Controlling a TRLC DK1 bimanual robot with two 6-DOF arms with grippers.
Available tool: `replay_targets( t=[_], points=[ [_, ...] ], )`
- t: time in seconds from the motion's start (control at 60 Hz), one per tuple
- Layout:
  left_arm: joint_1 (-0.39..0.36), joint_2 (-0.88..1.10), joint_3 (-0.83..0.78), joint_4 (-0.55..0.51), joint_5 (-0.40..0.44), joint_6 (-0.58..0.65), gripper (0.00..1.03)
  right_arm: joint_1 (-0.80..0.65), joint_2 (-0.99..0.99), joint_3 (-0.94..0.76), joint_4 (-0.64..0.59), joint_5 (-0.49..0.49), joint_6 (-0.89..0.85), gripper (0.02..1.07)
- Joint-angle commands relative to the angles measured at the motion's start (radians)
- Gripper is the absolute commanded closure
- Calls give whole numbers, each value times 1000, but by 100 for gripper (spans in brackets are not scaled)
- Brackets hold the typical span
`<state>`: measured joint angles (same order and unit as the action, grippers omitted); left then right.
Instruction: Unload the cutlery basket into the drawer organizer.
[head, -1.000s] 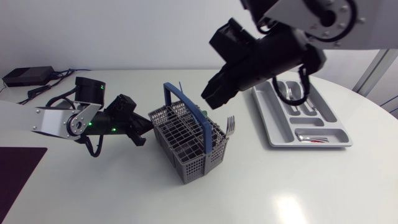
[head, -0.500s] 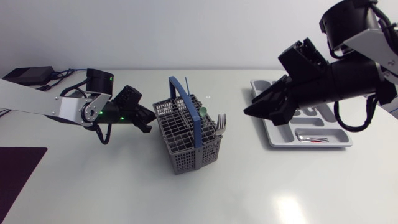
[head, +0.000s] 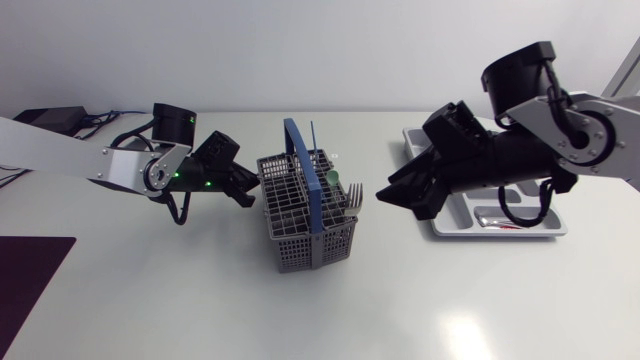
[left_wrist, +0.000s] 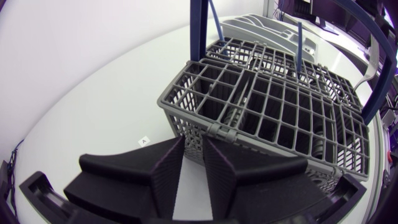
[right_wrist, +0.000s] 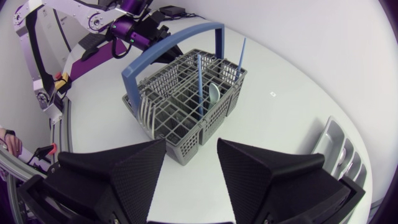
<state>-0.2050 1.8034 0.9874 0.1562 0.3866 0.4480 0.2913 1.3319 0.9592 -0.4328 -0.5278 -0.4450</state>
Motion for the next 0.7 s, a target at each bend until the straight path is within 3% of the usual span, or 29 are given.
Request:
replay_targets(
  t=[0.0, 0.4, 0.683],
  points=[
    [7, -33, -21, 6, 1, -14, 80, 5, 41, -33, 26, -1, 25, 46],
    [52, -248, -181, -33, 12, 1, 80, 6, 18, -34, 22, -144, -11, 46],
    [-10, -394, -263, -107, 24, 14, 80, 11, 32, -36, 22, -233, -29, 46]
  ],
)
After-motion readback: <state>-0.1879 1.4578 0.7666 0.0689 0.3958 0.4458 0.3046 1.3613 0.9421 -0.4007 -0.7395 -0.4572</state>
